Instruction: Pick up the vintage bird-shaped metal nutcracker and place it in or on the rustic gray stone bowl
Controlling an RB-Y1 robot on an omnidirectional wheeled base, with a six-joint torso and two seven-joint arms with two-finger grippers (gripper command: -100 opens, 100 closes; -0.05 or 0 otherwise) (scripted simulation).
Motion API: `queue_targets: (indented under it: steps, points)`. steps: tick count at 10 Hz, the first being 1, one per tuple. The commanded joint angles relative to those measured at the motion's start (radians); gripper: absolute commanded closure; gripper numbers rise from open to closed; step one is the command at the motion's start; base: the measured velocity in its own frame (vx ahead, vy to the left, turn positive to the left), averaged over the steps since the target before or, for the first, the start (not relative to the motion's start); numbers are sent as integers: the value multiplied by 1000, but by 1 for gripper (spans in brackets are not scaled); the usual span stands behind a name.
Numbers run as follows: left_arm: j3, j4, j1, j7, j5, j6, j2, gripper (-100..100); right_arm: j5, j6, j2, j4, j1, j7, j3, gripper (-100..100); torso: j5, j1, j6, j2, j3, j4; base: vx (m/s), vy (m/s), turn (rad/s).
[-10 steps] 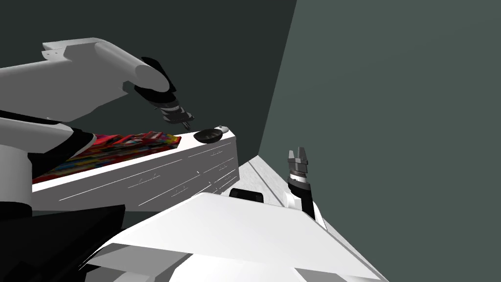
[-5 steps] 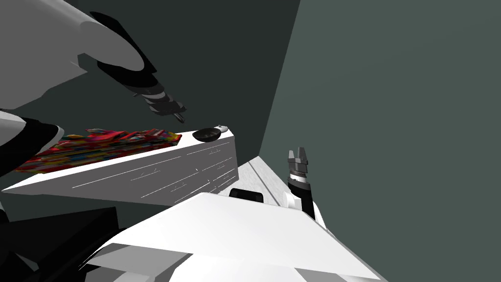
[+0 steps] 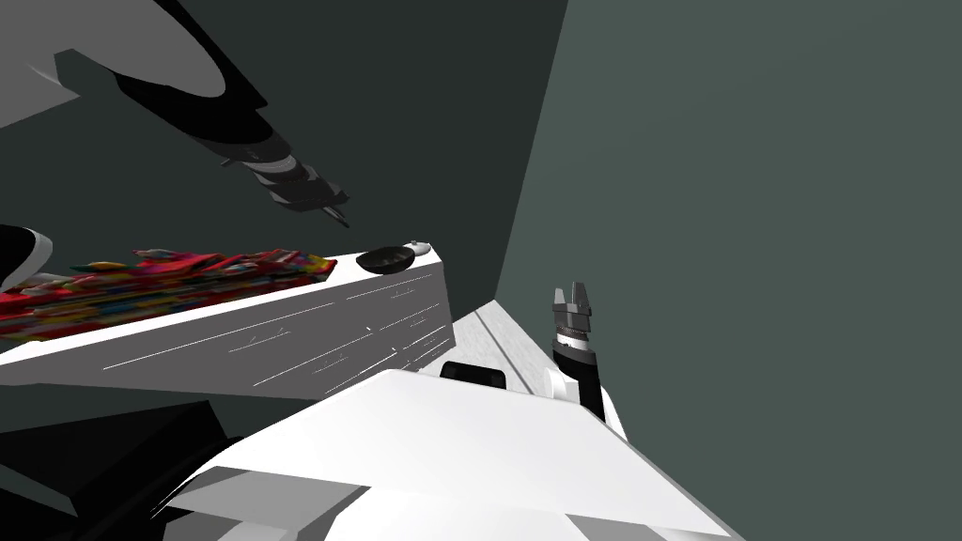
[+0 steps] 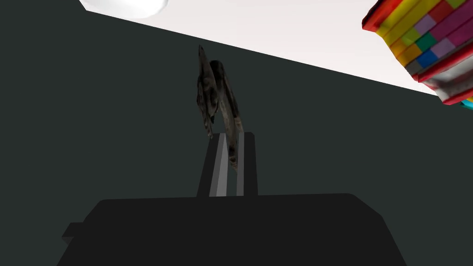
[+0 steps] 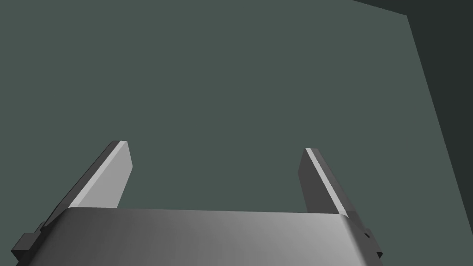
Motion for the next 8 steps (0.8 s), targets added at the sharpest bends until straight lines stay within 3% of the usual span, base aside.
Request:
queue_targets:
  steps: [1, 8]
  points:
    - [-4, -19, -2, -1, 28, -7, 18, 100, 0, 0, 0, 0, 0, 0, 0, 0, 0, 0, 0, 0, 0, 0, 35, -40, -53]
    - [-26, -106, 12, -16, 152, 26, 79, 100, 0, 0, 0, 0, 0, 0, 0, 0, 1, 2, 2, -1, -1, -1, 36, -34, -86]
